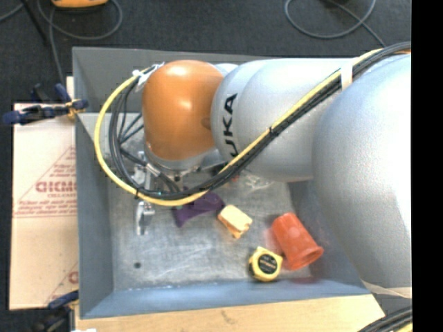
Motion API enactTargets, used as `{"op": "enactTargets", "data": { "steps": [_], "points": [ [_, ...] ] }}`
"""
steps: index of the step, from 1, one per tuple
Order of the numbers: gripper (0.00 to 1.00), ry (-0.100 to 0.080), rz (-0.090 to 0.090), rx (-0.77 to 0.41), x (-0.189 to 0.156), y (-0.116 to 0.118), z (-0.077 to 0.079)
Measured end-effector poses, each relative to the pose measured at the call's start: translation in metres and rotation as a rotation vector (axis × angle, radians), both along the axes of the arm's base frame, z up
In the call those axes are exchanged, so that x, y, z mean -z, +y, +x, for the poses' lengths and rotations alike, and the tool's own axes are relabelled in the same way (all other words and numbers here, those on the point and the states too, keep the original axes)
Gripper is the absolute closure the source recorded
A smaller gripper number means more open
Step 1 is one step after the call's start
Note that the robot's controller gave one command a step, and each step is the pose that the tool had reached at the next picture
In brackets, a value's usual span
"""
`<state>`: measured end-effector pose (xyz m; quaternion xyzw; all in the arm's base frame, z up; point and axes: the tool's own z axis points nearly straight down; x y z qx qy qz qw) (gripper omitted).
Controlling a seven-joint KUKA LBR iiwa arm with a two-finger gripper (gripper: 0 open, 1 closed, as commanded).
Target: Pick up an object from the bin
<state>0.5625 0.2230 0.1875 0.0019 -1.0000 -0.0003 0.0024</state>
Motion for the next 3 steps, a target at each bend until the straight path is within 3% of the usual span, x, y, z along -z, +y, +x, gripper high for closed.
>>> {"op": "enactTargets", "data": {
  "steps": [1,2,3],
  "points": [
    [0.0,-0.008,0.002,0.004,-0.005,-0.001,0.002],
    [0.0,-0.009,0.001,-0.062,0.007,-0.04,-0.002],
    [0.0,-0.008,-0.001,0.021,0.007,-0.064,0.032]
  ]
}}
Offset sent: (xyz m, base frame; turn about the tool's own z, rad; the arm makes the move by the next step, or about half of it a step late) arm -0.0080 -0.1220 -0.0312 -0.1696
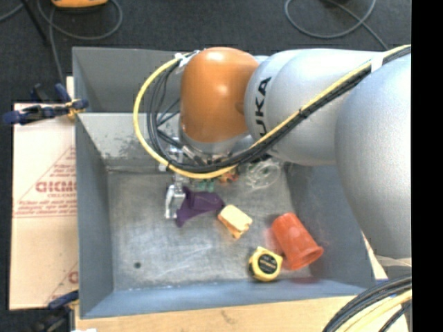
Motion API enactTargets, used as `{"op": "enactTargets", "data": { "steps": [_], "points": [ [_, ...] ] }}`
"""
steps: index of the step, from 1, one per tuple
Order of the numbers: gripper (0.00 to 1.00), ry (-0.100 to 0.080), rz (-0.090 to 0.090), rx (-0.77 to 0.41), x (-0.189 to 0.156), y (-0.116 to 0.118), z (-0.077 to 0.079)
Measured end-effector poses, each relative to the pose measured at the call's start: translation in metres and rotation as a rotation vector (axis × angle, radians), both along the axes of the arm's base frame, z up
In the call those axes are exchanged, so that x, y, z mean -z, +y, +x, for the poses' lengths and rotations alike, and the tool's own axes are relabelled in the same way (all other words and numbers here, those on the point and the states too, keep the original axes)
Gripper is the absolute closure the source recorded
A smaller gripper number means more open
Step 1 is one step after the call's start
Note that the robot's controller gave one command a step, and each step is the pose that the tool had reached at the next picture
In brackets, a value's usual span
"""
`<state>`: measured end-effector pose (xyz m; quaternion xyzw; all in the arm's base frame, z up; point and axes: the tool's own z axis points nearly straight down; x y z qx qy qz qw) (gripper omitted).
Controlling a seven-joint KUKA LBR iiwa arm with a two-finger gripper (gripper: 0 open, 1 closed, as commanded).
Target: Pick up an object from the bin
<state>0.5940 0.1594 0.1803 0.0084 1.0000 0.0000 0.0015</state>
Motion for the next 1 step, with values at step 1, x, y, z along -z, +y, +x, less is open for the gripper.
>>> {"op": "enactTargets", "data": {
  "steps": [1],
  "points": [
    [0.0,-0.001,0.001,0.111,-0.0078,-0.0071,0.0078]
  ]
}}
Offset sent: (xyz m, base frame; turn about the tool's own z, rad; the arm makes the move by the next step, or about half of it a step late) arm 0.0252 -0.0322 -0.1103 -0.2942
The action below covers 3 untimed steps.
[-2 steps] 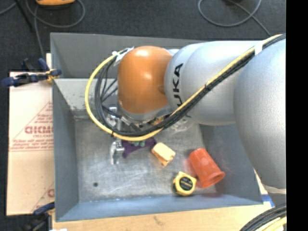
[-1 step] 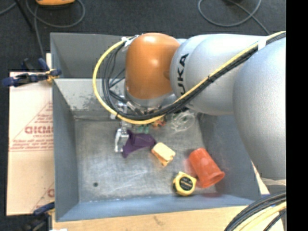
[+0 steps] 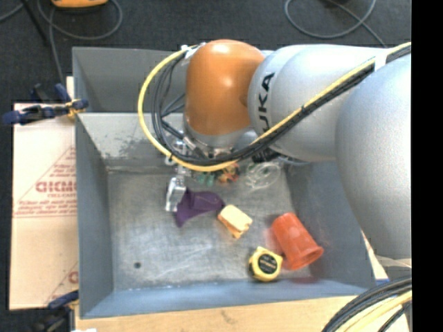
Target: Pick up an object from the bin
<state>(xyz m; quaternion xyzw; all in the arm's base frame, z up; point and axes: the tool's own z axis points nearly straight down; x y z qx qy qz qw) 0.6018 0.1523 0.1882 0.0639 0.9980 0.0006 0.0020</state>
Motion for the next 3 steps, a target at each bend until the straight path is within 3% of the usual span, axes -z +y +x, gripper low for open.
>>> {"op": "enactTargets", "data": {
  "steps": [1,2,3],
  "points": [
    [1.0,-0.022,0.003,-0.401,0.107,-0.023,0.025],
    [1.0,-0.022,0.003,-0.4,0.107,-0.023,0.025],
    [0.0,-0.004,-0.002,-0.522,0.042,-0.034,0.024]
  ]
}}
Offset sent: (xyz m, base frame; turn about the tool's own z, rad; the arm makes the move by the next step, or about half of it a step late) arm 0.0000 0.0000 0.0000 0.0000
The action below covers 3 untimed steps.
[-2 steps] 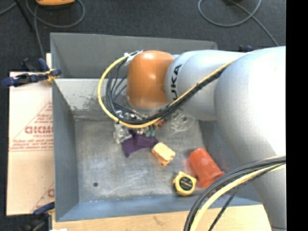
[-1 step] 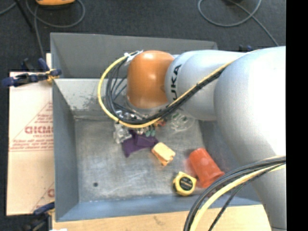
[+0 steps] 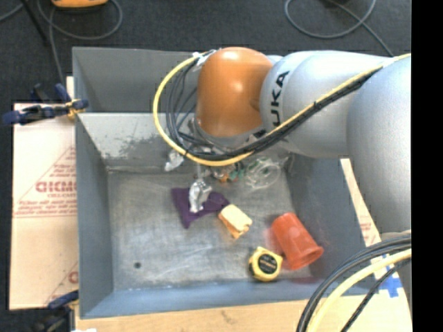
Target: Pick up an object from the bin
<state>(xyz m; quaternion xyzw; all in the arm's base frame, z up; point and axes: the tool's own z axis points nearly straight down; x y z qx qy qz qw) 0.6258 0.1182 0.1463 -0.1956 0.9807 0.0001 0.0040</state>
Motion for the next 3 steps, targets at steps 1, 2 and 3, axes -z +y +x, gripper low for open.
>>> {"op": "enactTargets", "data": {
  "steps": [1,2,3],
  "points": [
    [0.0,0.004,0.001,0.001,0.001,0.0,-0.001],
    [1.0,-0.027,0.005,-0.206,0.063,-0.02,0.003],
    [1.0,-0.027,0.005,-0.204,0.063,-0.02,0.003]
  ]
}}
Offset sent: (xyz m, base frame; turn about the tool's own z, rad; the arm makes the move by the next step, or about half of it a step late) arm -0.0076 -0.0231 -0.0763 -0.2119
